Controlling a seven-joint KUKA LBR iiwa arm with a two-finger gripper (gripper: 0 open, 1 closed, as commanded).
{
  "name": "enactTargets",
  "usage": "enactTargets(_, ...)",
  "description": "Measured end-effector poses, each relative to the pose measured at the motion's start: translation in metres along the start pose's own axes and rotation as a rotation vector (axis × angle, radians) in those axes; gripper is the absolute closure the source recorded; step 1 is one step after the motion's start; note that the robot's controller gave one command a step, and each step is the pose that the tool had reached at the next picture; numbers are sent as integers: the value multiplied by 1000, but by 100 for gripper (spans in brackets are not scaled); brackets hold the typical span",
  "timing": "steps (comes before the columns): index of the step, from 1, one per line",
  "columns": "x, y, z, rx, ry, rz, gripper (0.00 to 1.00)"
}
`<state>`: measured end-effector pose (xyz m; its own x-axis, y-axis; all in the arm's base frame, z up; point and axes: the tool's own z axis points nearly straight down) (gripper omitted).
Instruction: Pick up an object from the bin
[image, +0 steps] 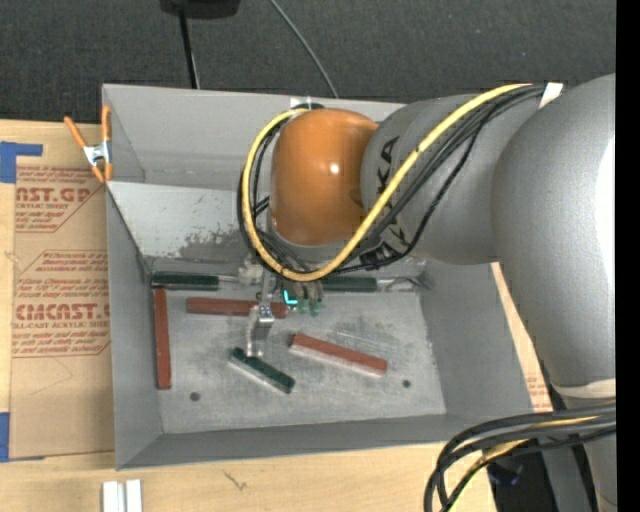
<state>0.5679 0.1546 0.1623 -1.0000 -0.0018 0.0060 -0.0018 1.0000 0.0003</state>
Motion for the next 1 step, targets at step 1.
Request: enactTargets(1, -2, 0, -4, -1, -7, 1, 0)
